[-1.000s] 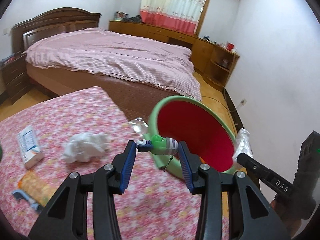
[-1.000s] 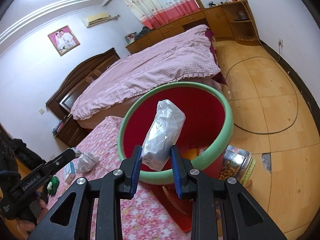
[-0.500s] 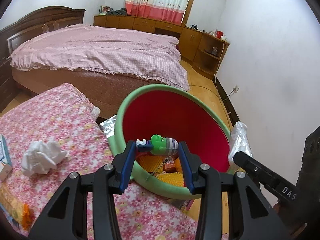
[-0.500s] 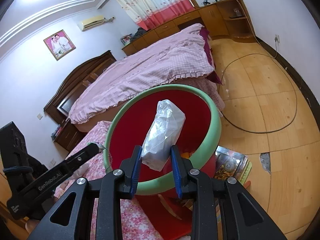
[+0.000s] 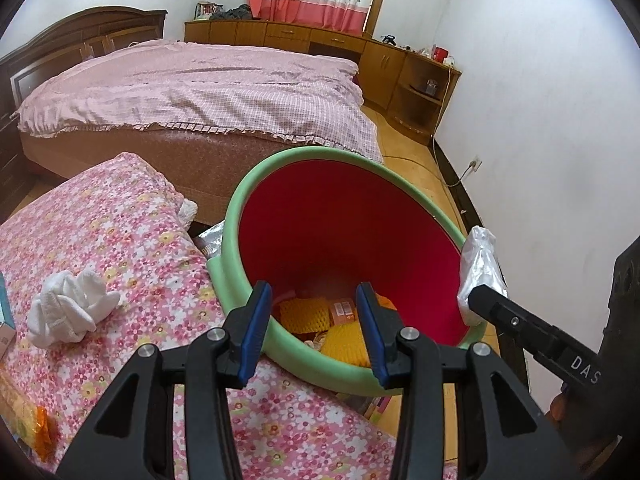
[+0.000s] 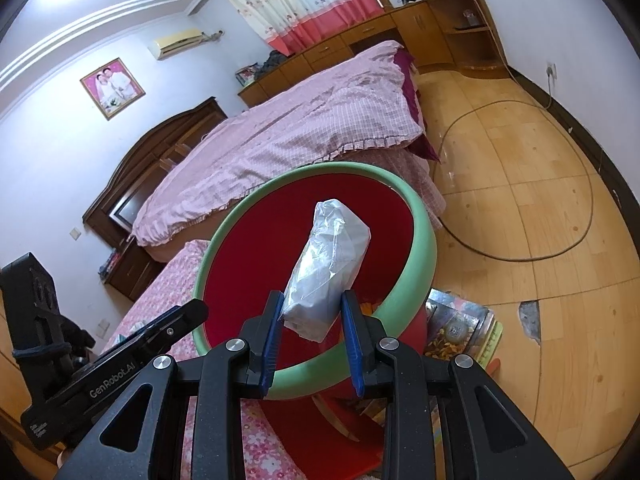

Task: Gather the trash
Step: 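Open both tools to drop the toy and bag into the bucket, then move both tools back to the bed and grasp the teal box with the left tool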

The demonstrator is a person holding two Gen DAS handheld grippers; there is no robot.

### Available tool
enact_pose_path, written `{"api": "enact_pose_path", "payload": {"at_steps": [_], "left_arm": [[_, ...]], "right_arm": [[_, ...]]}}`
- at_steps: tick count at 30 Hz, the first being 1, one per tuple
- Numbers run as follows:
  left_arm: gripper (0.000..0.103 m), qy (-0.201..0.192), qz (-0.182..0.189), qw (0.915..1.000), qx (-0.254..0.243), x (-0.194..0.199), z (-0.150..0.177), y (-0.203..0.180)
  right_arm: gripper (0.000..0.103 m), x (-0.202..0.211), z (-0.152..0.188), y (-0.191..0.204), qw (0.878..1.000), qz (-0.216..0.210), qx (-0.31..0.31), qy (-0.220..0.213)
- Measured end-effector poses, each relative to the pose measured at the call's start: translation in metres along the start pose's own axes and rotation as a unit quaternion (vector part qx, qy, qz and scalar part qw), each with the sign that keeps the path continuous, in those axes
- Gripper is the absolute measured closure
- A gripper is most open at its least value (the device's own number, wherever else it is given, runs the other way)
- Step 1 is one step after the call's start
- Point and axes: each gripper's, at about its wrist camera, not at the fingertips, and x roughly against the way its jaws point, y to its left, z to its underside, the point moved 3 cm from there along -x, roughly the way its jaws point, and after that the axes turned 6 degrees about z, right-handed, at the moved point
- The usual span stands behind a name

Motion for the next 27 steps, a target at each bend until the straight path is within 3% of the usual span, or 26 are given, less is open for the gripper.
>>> {"api": "enact_pose_path", "payload": {"at_steps": [16,27], "left_arm": [[0.059,-0.006,-0.024,0.9993,0.027,0.028,0.003,0.024],[0.059,-0.030,-0.074,0.9951,0.059,0.069,0.000,0.071]], "right_arm": [[0.070,-0.005,0.003,0.006,1.000,0.001,0.005,0.013],[0.060,0.001,0.004,0.031,1.000,-0.004,0.024,0.011]]}}
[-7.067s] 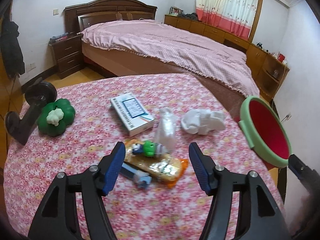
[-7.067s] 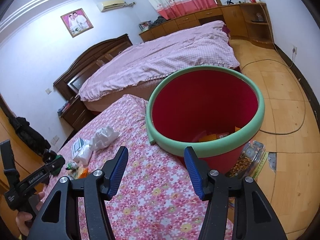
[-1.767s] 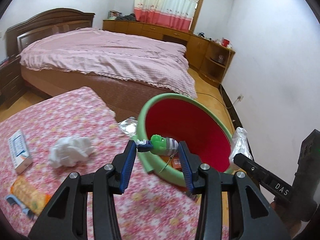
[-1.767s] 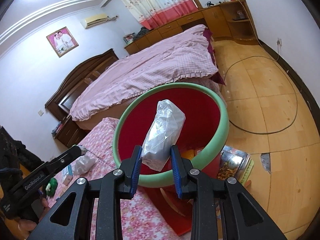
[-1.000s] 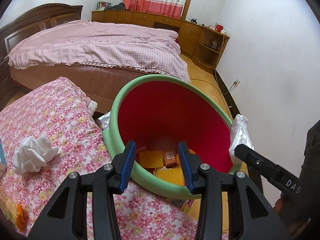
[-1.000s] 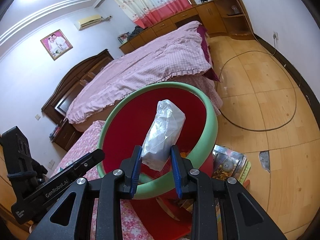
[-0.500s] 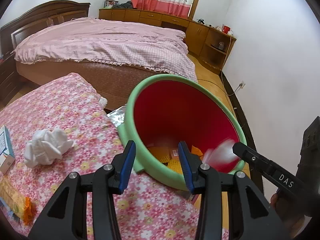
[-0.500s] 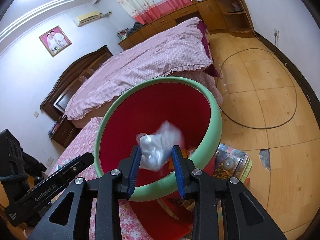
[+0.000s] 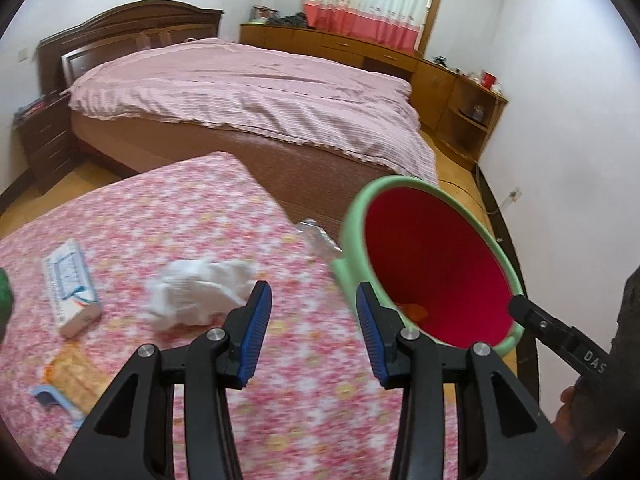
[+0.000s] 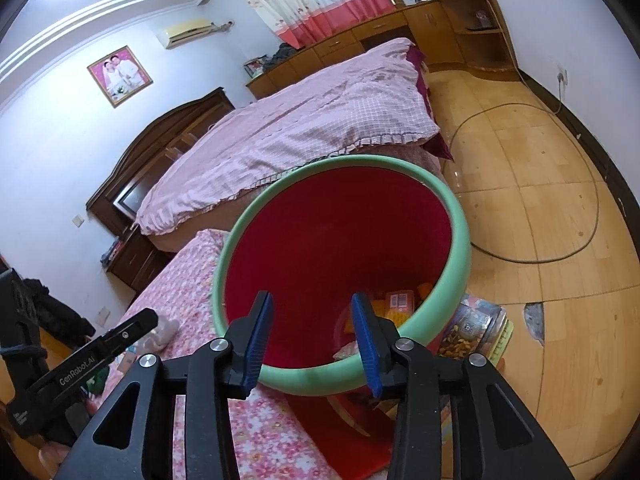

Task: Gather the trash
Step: 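Move both tools back to the bed and grasp the teal box with the left tool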

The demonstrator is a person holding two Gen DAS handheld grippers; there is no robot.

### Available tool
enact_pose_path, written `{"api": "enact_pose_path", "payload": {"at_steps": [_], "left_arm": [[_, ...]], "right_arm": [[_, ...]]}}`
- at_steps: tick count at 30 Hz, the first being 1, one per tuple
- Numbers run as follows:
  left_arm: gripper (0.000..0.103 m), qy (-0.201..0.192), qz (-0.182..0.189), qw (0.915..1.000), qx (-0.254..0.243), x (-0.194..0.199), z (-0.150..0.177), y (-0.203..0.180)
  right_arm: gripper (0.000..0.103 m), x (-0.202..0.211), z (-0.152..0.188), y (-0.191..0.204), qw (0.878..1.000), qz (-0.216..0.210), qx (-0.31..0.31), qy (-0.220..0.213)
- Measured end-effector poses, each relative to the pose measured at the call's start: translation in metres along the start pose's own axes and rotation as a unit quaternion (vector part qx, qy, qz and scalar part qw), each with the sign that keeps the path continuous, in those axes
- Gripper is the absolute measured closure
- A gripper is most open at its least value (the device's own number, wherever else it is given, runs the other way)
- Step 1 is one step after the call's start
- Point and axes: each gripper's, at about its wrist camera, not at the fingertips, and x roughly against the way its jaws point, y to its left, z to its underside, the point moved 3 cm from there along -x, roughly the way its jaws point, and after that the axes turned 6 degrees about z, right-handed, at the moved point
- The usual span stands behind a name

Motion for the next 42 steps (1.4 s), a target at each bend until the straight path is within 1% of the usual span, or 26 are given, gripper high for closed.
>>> {"api": "enact_pose_path", "payload": {"at_steps": [4,7,11,13,19,24,26,29,31,35,42], "left_arm": [[0.054,-0.009,-0.023,0.9995,0.019,0.012,-0.002,0.026],[0.050,-0.014,-0.042,0.9985,0.031,0.019,-0.003,0.047],[0.044,-0.016,-0.067,0.9961,0.056,0.027,-0.003,0.076],[0.043,-0.017,-0.080,0.9940,0.073,0.029,-0.003,0.093],[0.042,-0.015,-0.111,0.9849,0.132,0.030,-0.002,0.141],[0.042,0.001,-0.138,0.9761,0.168,0.021,0.001,0.173],[0.042,0.013,-0.158,0.9707,0.181,0.014,0.004,0.184],[0.041,0.025,-0.168,0.9660,0.195,0.005,0.009,0.195],[0.041,0.028,-0.163,0.9648,0.204,0.001,0.012,0.201],[0.041,0.028,-0.155,0.9645,0.212,-0.005,0.012,0.203],[0.042,0.027,-0.164,0.9665,0.196,-0.012,0.010,0.202]], "right_arm": [[0.055,0.002,0.000,0.016,1.000,-0.002,0.016,0.001],[0.049,0.002,0.000,0.027,1.000,-0.001,0.027,0.000],[0.042,-0.001,0.001,0.039,0.999,-0.002,0.038,0.002],[0.041,-0.005,0.002,0.044,0.999,-0.002,0.043,0.005],[0.040,-0.016,0.009,0.054,0.998,0.000,0.052,0.017],[0.040,-0.024,0.012,0.063,0.998,0.004,0.060,0.026],[0.040,-0.028,0.014,0.067,0.998,0.005,0.062,0.030],[0.040,-0.033,0.016,0.072,0.997,0.006,0.067,0.035],[0.040,-0.036,0.016,0.074,0.997,0.008,0.070,0.037],[0.040,-0.041,0.017,0.076,0.996,0.009,0.073,0.042],[0.040,-0.044,0.019,0.081,0.996,0.007,0.079,0.047]]}}
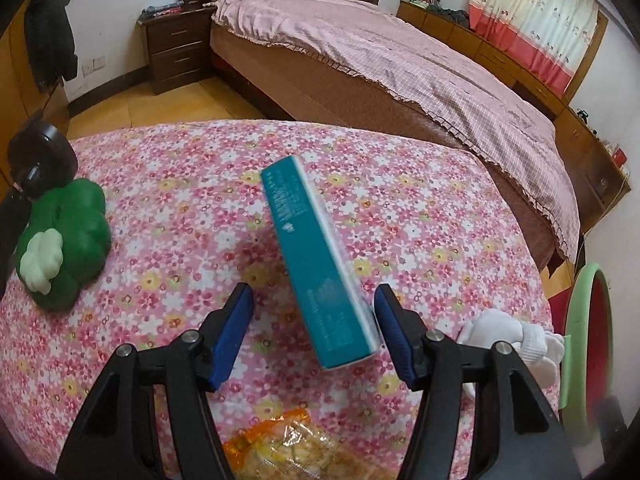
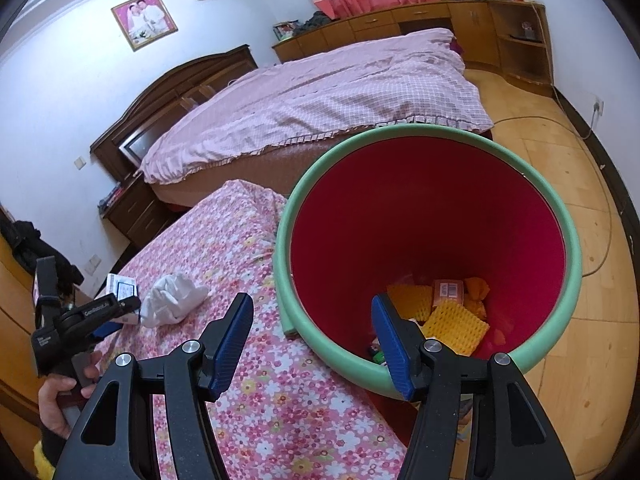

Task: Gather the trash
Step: 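Move both tools back to the bed and grasp the teal box with the left tool, then hold the teal box in the left tool while the right tool grasps the white sock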

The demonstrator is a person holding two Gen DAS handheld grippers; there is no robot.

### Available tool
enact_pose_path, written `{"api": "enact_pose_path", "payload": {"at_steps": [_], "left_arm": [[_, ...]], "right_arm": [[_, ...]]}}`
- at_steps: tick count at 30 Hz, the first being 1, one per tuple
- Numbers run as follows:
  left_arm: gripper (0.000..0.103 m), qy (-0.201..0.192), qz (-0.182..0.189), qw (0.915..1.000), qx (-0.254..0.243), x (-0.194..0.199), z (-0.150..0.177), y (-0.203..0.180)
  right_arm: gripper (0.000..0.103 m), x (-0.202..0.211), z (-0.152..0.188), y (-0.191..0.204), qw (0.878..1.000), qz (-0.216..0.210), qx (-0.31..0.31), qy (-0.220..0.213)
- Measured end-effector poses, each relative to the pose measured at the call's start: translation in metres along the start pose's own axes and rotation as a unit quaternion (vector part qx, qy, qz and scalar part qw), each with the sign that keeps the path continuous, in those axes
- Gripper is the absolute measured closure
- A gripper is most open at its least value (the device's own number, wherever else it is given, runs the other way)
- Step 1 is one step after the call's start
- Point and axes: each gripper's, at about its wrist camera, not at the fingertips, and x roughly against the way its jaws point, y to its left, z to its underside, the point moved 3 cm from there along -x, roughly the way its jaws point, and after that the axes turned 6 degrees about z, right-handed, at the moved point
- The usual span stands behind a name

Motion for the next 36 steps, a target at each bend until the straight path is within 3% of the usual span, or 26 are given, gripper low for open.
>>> {"api": "enact_pose_path", "payload": {"at_steps": [2,5,9,19,26,36], "left_arm": [[0.049,-0.005,0.000,1.0000,-0.002,0.000,0.000,0.000],[0.075,-0.007,0.010,0.9999,-0.003,0.001,-0.002,0.001],[0.084,-0.014,0.028,0.9995,-0.007,0.006,-0.001,-0.001],[0.084,-0.056,0.053,0.9966,-0.029,0.051,0.003,0.003],[0.084,-0.086,0.024,0.9953,-0.035,0.079,0.012,0.020],[0.084,-0.112,0.004,0.9936,-0.017,0.087,0.020,0.046]], "right_arm": [[0.040,0.000,0.000,0.001,1.000,-0.001,0.001,0.001],[0.040,0.000,0.001,0.003,1.000,-0.002,0.003,0.002],[0.040,0.000,0.002,0.008,1.000,-0.005,0.007,0.003],[0.040,0.000,0.003,0.035,0.999,-0.021,0.033,0.008],[0.040,-0.007,0.003,0.073,0.997,-0.041,0.067,0.015],[0.040,-0.035,0.009,0.133,0.991,-0.053,0.116,0.035]]}}
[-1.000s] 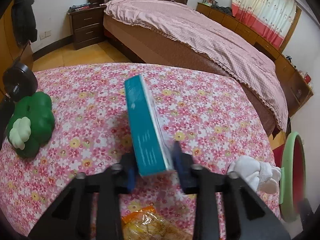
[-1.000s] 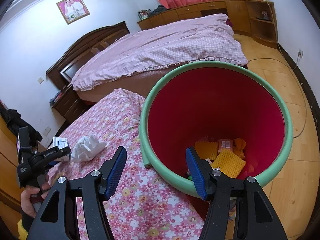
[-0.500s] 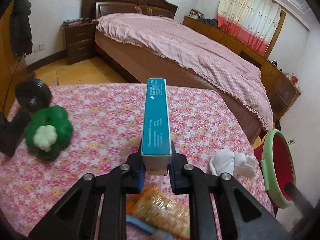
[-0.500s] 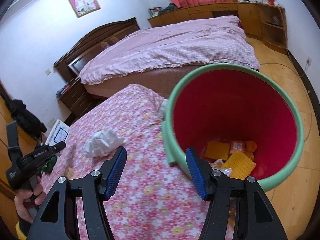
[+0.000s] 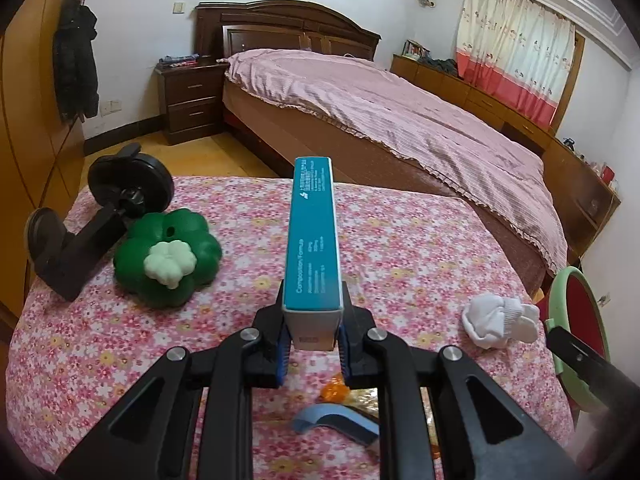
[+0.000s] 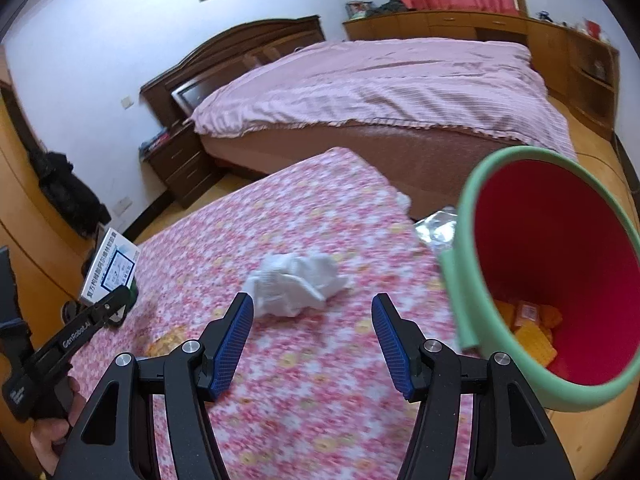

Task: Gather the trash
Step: 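Hold the teal box in the left tool while the right tool grasps the white sock, then carry the teal box and white sock with both tools over the red bucket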

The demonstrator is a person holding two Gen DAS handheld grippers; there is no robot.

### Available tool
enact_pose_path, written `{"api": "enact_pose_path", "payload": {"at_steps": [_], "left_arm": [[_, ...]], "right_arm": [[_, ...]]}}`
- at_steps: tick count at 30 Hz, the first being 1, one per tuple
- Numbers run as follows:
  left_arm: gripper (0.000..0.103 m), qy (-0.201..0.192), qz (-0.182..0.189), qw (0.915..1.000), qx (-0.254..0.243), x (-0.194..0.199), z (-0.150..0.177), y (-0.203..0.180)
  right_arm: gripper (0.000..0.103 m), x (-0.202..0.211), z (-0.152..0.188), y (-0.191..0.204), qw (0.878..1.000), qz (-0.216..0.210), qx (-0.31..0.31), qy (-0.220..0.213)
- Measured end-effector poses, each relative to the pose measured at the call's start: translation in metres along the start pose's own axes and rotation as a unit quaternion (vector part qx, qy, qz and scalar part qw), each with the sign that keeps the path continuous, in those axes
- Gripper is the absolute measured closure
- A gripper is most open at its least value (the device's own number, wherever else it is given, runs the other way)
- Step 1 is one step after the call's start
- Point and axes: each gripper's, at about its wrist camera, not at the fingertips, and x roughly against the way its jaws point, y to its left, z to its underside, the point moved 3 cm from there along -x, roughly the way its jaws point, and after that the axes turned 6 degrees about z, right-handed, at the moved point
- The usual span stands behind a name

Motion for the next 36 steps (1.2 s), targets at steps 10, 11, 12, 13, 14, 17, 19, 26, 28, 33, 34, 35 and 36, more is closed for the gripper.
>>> {"api": "enact_pose_path", "payload": {"at_steps": [10,11,12,13,14,17,19,26,28,33,34,35,36], "left_arm": [[0.084,0.001,0.000,1.0000,0.009,-0.001,0.003,0.012],[0.084,0.001,0.000,0.9999,0.010,-0.001,0.003,0.012],[0.084,0.001,0.000,0.9999,0.011,-0.001,0.004,0.013],[0.084,0.001,0.000,0.9999,0.013,-0.001,0.004,0.014],[0.084,0.002,0.001,0.9999,0.014,-0.001,0.004,0.015],[0.084,0.003,0.000,0.9999,0.017,-0.002,0.004,0.016],[0.084,0.005,0.001,0.9998,0.018,-0.003,0.004,0.016],[0.084,0.008,0.003,0.9999,0.013,-0.005,0.005,0.012],[0.084,0.007,0.006,0.9999,0.011,-0.004,0.006,0.011],[0.084,0.004,0.014,0.9999,0.008,-0.001,0.006,0.006],[0.084,0.003,0.015,0.9998,0.008,-0.001,0.006,0.006],[0.084,0.002,0.017,0.9998,0.007,0.001,0.006,0.004],[0.084,0.001,0.018,0.9998,0.007,0.002,0.006,0.003]], "right_arm": [[0.040,-0.046,-0.003,0.027,1.000,0.009,0.017,0.022],[0.040,-0.050,-0.003,0.028,0.999,0.008,0.018,0.026],[0.040,-0.053,-0.002,0.029,0.999,0.006,0.018,0.028],[0.040,-0.056,-0.001,0.030,0.999,0.005,0.018,0.030],[0.040,-0.059,0.000,0.031,0.999,0.006,0.019,0.031],[0.049,-0.064,0.002,0.029,0.999,0.007,0.016,0.032],[0.057,-0.066,0.003,0.026,0.999,0.011,0.014,0.034],[0.074,-0.065,0.004,0.016,0.999,0.004,-0.001,0.037],[0.077,-0.060,0.003,0.014,0.999,0.001,-0.005,0.035],[0.078,-0.040,0.006,0.011,1.000,-0.004,-0.015,0.022],[0.078,-0.036,0.007,0.009,1.000,-0.006,-0.018,0.019],[0.078,-0.032,0.007,0.008,1.000,-0.007,-0.020,0.017],[0.078,-0.026,0.008,0.005,1.000,-0.007,-0.022,0.013]]}}
